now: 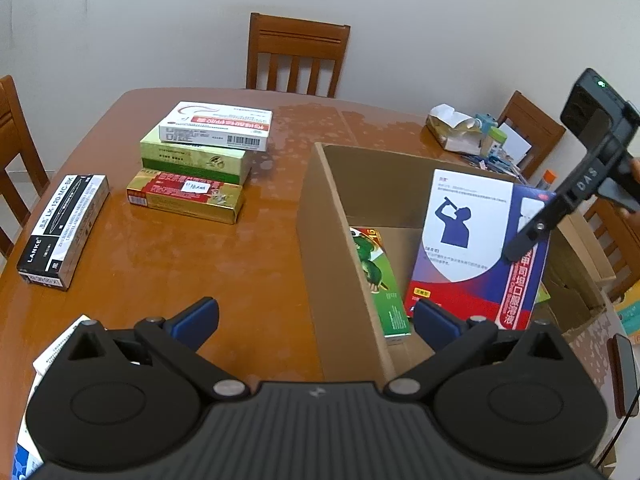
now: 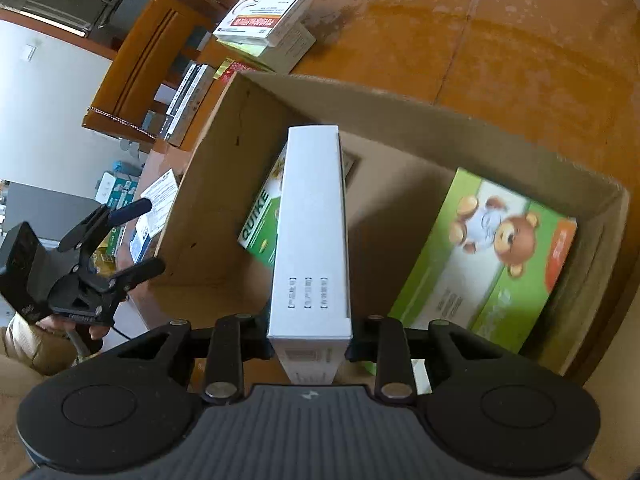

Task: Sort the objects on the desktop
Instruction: 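Regrasp the tilting carbocysteine box with the right gripper and settle it down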

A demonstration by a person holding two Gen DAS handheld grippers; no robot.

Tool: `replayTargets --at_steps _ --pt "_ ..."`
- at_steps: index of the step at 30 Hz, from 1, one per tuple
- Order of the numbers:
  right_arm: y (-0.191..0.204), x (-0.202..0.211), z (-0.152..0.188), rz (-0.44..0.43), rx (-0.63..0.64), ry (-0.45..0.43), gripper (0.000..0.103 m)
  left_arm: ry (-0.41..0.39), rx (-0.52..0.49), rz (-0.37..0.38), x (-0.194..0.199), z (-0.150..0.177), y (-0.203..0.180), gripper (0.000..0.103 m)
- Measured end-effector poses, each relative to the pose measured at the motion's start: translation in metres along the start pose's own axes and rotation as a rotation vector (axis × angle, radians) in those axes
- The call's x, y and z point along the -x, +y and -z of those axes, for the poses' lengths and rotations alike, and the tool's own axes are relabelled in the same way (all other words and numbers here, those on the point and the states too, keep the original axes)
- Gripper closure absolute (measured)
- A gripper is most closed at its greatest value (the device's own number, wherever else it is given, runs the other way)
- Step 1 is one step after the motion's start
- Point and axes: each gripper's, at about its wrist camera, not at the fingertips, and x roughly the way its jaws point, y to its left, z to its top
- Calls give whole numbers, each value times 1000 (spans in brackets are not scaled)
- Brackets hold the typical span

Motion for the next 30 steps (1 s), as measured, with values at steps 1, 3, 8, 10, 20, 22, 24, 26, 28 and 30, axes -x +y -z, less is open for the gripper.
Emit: replayTargets --at_steps 1,3,8,10,20,22,24,26,28,30 --pt "-2 -2 -2 1 -6 -5 68 0 1 0 0 0 -1 0" --pt "-6 -3 -5 15 -25 -26 63 2 -1 2 -1 0 -2 0" --pt "-18 -2 -1 29 -100 -111 47 8 -19 12 -4 -2 -8 0" --pt "-23 -1 6 1 -141 -144 42 9 -25 21 -5 -3 -9 0" --pt "-28 4 64 -66 -389 -284 41 9 -45 42 -6 -7 -7 0" --pt "-25 6 76 -62 -438 -321 41 8 -47 46 -6 -7 -6 0" --pt "-24 7 88 -77 -491 -356 41 6 -52 49 -5 -8 -6 0" --pt "-23 6 96 -75 -525 -397 41 6 -62 50 -6 -9 -7 0" --pt "-18 7 101 -26 -539 -438 41 -1 -88 59 -3 -11 -11 0" --pt "-11 8 107 12 -536 -495 41 -21 -122 78 1 -13 -17 0"
